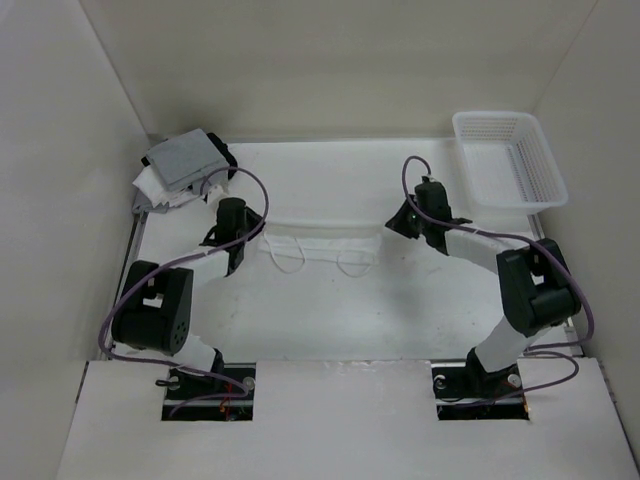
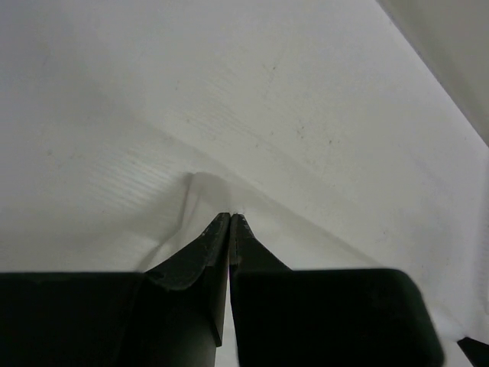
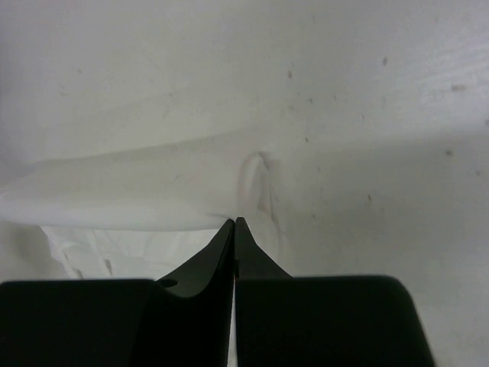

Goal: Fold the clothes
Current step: Fold the tank top

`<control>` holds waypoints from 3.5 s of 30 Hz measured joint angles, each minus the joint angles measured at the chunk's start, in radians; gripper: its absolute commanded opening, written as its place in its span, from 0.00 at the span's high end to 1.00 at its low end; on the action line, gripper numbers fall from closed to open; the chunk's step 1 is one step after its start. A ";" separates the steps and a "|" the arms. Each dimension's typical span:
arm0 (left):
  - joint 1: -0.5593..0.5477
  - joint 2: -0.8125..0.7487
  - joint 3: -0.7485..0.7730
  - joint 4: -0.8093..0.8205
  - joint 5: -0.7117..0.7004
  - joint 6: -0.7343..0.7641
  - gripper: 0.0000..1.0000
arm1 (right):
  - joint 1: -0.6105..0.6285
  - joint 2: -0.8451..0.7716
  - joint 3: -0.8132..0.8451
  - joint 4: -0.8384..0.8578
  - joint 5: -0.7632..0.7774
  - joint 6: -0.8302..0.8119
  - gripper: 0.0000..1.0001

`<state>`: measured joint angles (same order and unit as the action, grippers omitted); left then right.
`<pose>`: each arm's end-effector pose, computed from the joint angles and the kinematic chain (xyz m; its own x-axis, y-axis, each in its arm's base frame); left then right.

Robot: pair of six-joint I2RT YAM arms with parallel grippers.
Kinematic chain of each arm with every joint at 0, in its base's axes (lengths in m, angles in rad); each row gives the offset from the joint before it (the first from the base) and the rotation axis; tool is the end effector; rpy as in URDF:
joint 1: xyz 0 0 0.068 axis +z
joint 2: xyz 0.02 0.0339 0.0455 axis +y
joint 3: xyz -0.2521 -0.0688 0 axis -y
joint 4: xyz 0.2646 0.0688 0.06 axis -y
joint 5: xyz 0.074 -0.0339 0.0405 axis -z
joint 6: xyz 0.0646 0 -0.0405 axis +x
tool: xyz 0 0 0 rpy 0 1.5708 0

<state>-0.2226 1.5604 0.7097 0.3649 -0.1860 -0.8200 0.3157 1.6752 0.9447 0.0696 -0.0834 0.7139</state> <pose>0.3523 -0.0675 0.1420 -0.3527 -0.6569 -0.6664 -0.2938 0.7539 -0.5876 0.3716 0.1270 0.1474 -0.6845 0.4628 -0.5632 0.1010 0.8253 0.5556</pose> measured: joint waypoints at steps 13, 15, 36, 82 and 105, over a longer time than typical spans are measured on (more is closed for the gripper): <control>0.050 -0.308 -0.282 0.048 0.026 -0.059 0.98 | 0.215 -0.265 -0.280 0.019 0.104 0.028 0.96; 0.055 -0.323 -0.309 0.051 0.034 -0.067 0.98 | 0.252 -0.285 -0.304 0.021 0.123 0.035 0.96; 0.056 -0.689 -0.526 -0.144 0.025 -0.152 0.73 | 0.255 -0.308 -0.403 0.030 0.158 0.068 0.52; -0.161 -0.528 -0.521 0.011 -0.121 -0.130 0.63 | 0.068 0.074 -0.320 0.445 -0.232 0.205 0.91; -0.175 -0.653 -0.474 -0.106 -0.120 -0.114 0.59 | 0.115 -0.616 -0.362 -0.088 0.016 0.091 0.96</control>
<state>-0.3981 0.9077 0.2356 0.2584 -0.3061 -0.9344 0.4309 1.0588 0.5827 -0.0185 -0.0669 0.8051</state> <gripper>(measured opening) 0.407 0.046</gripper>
